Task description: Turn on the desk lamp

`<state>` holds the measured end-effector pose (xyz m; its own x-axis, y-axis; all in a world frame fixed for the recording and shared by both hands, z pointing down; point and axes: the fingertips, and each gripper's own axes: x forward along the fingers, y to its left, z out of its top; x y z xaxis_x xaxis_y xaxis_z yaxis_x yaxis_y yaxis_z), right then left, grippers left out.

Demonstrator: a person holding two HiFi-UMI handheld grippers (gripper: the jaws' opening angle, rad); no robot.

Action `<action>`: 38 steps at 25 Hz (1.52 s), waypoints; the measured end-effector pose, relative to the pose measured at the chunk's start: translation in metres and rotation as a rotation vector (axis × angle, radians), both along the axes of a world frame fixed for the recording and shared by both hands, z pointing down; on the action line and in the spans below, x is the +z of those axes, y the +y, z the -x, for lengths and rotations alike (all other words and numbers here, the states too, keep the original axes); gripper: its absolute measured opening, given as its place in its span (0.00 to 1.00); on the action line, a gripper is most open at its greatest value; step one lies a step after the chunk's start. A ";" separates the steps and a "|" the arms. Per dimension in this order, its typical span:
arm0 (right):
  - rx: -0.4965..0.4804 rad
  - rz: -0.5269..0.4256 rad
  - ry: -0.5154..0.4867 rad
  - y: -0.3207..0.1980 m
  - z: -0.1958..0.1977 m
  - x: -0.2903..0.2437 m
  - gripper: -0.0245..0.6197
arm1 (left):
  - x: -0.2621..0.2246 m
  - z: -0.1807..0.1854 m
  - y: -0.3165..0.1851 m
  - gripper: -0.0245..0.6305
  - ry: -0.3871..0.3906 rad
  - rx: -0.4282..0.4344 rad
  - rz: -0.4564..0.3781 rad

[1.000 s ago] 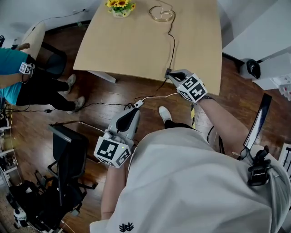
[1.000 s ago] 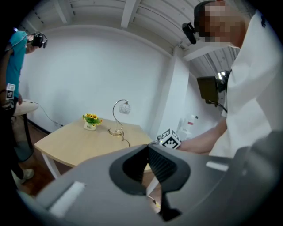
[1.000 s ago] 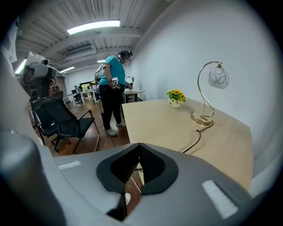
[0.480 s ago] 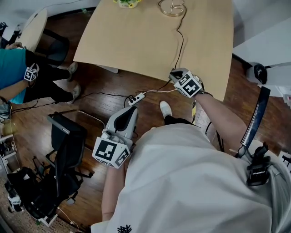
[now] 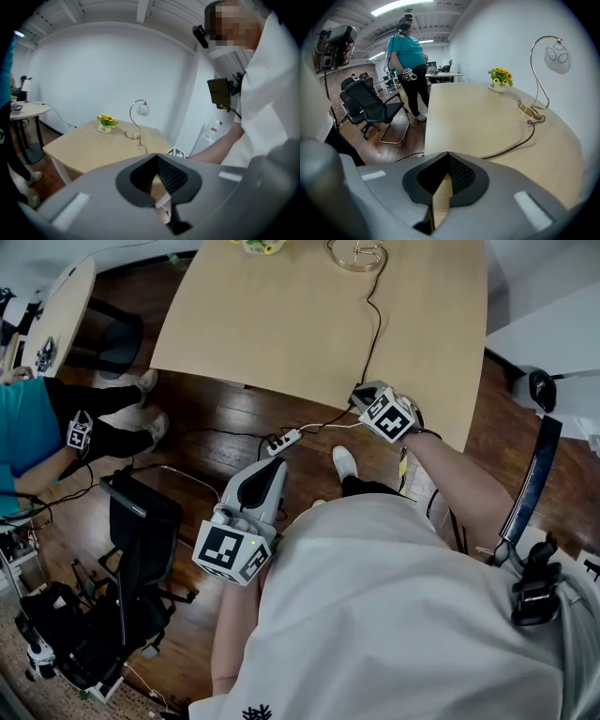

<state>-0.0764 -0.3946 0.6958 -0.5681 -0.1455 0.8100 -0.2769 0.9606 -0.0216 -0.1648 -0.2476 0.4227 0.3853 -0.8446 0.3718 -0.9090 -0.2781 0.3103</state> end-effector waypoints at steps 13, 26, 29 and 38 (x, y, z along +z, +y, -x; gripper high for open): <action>-0.026 -0.044 0.027 -0.001 0.001 -0.003 0.04 | 0.000 -0.001 -0.007 0.07 -0.005 0.016 0.004; -0.019 -0.051 0.050 0.000 0.005 -0.002 0.04 | -0.004 0.009 0.011 0.07 -0.020 0.000 -0.016; -0.010 -0.039 0.050 0.000 0.005 0.000 0.04 | -0.006 0.010 0.017 0.07 -0.023 -0.004 -0.022; 0.013 -0.034 0.047 -0.005 0.007 -0.005 0.04 | -0.016 0.015 0.032 0.07 -0.048 0.000 -0.041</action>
